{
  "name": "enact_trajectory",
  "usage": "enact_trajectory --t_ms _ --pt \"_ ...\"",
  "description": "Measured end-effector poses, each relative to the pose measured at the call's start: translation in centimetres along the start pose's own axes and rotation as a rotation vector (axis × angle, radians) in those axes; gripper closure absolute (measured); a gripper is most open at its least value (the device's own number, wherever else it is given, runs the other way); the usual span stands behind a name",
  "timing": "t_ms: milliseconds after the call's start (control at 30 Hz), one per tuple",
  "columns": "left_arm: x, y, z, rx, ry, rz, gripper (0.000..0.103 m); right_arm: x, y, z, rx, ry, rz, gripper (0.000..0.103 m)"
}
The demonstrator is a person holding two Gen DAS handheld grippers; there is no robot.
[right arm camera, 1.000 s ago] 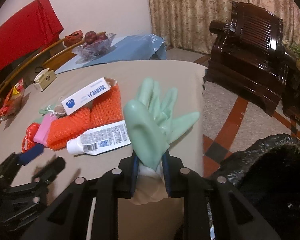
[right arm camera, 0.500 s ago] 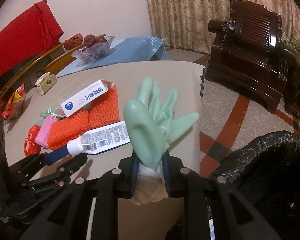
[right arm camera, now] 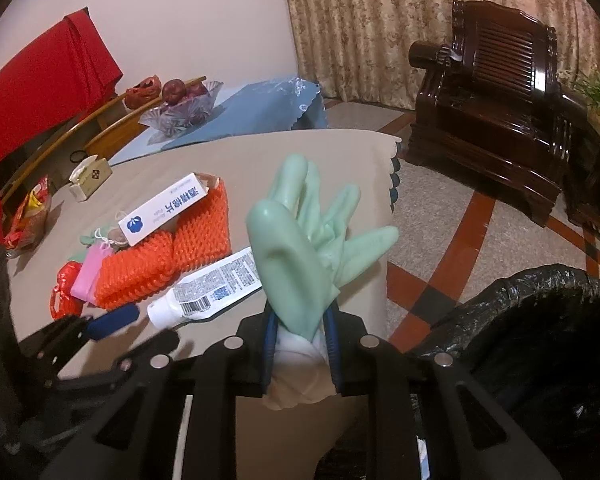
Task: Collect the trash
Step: 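Lift green glove with right gripper while left gripper reaches toward white tube, then grasp white tube with left gripper while right gripper holds green glove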
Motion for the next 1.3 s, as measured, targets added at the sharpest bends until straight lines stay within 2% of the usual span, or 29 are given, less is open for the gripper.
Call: enact_trajectory --t_ms 133,267,300,333,367,533,600,700,733,833,967,1000,1033,1167,1300 --pt "-1.4 -0.3 -0.7 -0.021 0.020 0.015 0.041 -0.1 0.0 0.0 -0.003 0.005 -0.005 0.081" --pt "-3.1 -0.5 -0.8 -0.028 0.073 0.017 0.043 -0.2 -0.1 0.0 -0.008 0.007 -0.008 0.081" --pt "-3.1 -0.5 -0.8 -0.029 0.071 0.015 0.045 -0.1 -0.1 0.0 -0.010 0.006 -0.009 0.081" --pt "-3.0 -0.6 -0.7 -0.030 0.069 0.020 0.054 -0.1 -0.2 0.0 -0.011 0.006 -0.010 0.081" --pt "-2.8 -0.7 -0.6 -0.030 0.072 0.028 0.058 -0.1 -0.2 0.0 -0.013 0.006 -0.010 0.081" --pt "-1.3 -1.1 0.9 0.002 0.098 0.038 0.070 0.0 -0.3 0.1 -0.022 0.003 -0.010 0.081" --pt "-0.7 -1.3 1.5 0.011 0.101 0.035 0.065 0.0 -0.3 0.1 -0.023 0.003 -0.010 0.081" --pt "-0.7 -1.8 1.5 0.004 0.099 0.019 0.044 0.0 -0.3 0.1 -0.022 0.006 -0.010 0.081" --pt "-1.0 -1.8 1.3 0.002 0.098 0.005 0.039 0.0 -0.2 0.2 -0.021 0.007 -0.010 0.081" --pt "-1.8 -1.8 0.8 -0.001 0.104 -0.013 0.037 0.1 0.0 0.2 -0.021 0.007 -0.010 0.081" --pt "-2.6 -2.5 0.3 -0.075 0.093 -0.054 0.044 0.1 0.0 0.2 -0.021 0.005 -0.011 0.081" --pt "-2.5 -2.6 0.3 -0.076 0.089 -0.055 0.053 0.2 0.1 0.2 -0.021 0.004 -0.011 0.081" --pt "-2.4 -2.6 0.3 -0.074 0.086 -0.054 0.067 0.3 0.1 0.3 -0.020 0.001 -0.012 0.081" --pt "-1.6 -2.2 0.5 -0.006 0.083 -0.026 0.068 0.7 0.4 0.3 -0.018 -0.003 -0.017 0.081" --pt "0.2 -2.0 0.6 0.039 0.046 -0.029 0.069 1.8 0.6 0.2 -0.006 -0.016 -0.024 0.081"
Point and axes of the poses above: each gripper's, at about its wrist camera, not at the fingertips, and x roughly against the way its jaws point, y to its left, z to its underside, the point moved 5 cm from there along -x, roughly the way its jaws point, and after that the axes turned 1 degree about -z, right-handed, at the moved point
